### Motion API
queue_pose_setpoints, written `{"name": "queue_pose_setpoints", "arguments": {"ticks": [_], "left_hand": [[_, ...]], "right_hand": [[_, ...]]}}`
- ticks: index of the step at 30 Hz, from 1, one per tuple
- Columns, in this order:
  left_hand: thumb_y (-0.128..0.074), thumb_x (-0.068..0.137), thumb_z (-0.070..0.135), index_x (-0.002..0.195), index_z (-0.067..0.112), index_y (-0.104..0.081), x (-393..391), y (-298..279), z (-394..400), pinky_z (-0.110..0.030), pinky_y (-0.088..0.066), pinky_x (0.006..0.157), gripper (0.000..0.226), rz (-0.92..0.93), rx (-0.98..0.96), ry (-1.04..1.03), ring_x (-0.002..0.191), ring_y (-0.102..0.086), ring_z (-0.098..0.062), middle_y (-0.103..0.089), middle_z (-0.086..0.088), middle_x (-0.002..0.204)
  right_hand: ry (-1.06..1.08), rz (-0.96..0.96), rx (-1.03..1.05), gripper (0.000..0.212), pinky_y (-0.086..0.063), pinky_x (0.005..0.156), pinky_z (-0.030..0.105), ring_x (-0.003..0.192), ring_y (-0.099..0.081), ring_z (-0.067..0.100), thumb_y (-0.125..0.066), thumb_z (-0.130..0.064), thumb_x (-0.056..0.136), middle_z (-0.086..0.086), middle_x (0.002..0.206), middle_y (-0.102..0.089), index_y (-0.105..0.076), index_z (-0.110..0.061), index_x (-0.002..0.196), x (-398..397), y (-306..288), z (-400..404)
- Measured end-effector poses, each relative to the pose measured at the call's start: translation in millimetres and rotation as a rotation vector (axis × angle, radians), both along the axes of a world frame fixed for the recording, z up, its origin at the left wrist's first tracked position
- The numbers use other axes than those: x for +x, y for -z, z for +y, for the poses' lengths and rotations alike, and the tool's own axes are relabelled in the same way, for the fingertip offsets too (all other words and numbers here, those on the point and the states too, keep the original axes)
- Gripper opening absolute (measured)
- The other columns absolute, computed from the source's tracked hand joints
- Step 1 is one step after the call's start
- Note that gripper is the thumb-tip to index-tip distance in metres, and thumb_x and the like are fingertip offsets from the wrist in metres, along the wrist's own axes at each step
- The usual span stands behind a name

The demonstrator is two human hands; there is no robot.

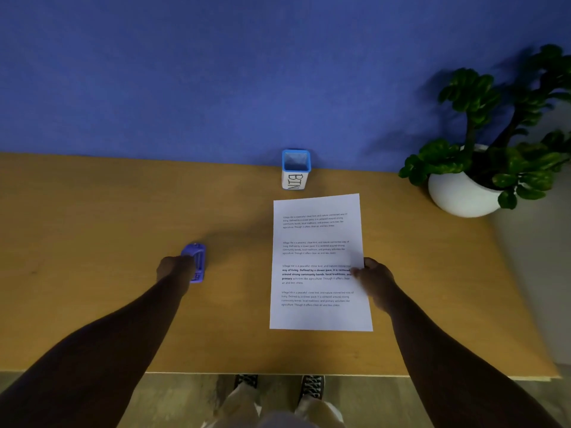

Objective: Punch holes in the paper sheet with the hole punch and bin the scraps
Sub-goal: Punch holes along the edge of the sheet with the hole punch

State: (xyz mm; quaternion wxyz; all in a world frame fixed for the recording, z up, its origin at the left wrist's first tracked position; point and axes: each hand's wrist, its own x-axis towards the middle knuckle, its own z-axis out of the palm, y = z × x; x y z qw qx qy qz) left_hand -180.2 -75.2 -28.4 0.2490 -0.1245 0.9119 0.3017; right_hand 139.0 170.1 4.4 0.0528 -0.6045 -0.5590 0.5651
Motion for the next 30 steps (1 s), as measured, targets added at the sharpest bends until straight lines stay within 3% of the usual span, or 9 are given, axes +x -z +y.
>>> {"name": "queue_pose_setpoints", "arguments": {"ticks": [5,10,12,16,20,25,30], "left_hand": [[-0.056,0.091,0.026,0.107,-0.010,-0.067,-0.3,-5.4,8.2,-0.038,-0.050,0.075,0.040,-0.024,0.037,0.040,0.098,-0.066,-0.041,-0.068,-0.028,0.110],[-0.059,0.090,0.024,0.100,-0.007,-0.068,10.6,-8.0,22.5,-0.033,-0.040,0.068,0.034,-0.066,0.097,0.111,0.086,-0.062,-0.036,-0.068,-0.026,0.103],[-0.061,0.090,0.024,0.101,-0.008,-0.068,16.6,-7.7,29.3,-0.032,-0.039,0.069,0.035,-0.103,0.124,0.132,0.091,-0.065,-0.038,-0.067,-0.025,0.101],[-0.063,0.089,0.019,0.092,-0.005,-0.064,31.6,-8.9,43.4,-0.032,-0.037,0.068,0.025,-0.166,0.200,0.155,0.077,-0.056,-0.030,-0.059,-0.018,0.086],[-0.061,0.090,0.022,0.093,0.000,-0.061,43.8,-11.2,53.5,-0.028,-0.036,0.056,0.022,-0.230,0.195,0.180,0.060,-0.048,-0.021,-0.055,-0.009,0.072],[-0.063,0.090,0.023,0.087,0.003,-0.057,53.4,-10.7,63.5,-0.027,-0.033,0.051,0.021,-0.256,0.197,0.172,0.054,-0.043,-0.017,-0.052,-0.007,0.068],[-0.064,0.090,0.028,0.080,0.004,-0.054,56.3,-8.2,69.6,-0.030,-0.035,0.061,0.028,-0.262,0.198,0.181,0.056,-0.040,-0.019,-0.049,-0.007,0.070]], "right_hand": [[0.000,0.030,-0.016,0.017,-0.051,0.066,0.028,0.084,-0.065,0.019,-0.060,-0.008,0.090,-0.002,0.094,-0.068,-0.065,-0.020,0.100,-8.7,2.3,-1.4],[-0.006,0.072,-0.049,0.020,-0.055,0.089,0.044,0.096,-0.066,0.028,-0.060,-0.007,0.089,0.004,0.102,-0.070,-0.067,-0.018,0.104,-18.4,3.9,-4.8],[-0.007,0.081,-0.048,0.020,-0.054,0.092,0.047,0.098,-0.066,0.029,-0.060,-0.007,0.089,0.006,0.104,-0.070,-0.067,-0.016,0.105,-21.8,4.2,-6.3],[0.004,0.096,-0.035,0.019,-0.055,0.091,0.046,0.097,-0.066,0.029,-0.060,-0.006,0.088,0.006,0.104,-0.070,-0.067,-0.017,0.101,-27.2,5.3,-9.5],[0.012,0.110,-0.039,0.018,-0.055,0.090,0.047,0.096,-0.067,0.029,-0.060,-0.005,0.088,0.006,0.102,-0.071,-0.067,-0.021,0.093,-29.0,7.6,-10.9],[-0.004,0.093,-0.036,0.019,-0.057,0.086,0.043,0.093,-0.067,0.027,-0.059,-0.006,0.088,0.004,0.099,-0.071,-0.067,-0.021,0.096,-27.1,10.4,-10.1],[-0.010,0.079,-0.049,0.020,-0.054,0.071,0.032,0.090,-0.066,0.024,-0.059,-0.008,0.088,0.003,0.098,-0.070,-0.067,-0.015,0.105,-26.3,11.3,-10.9]]}}
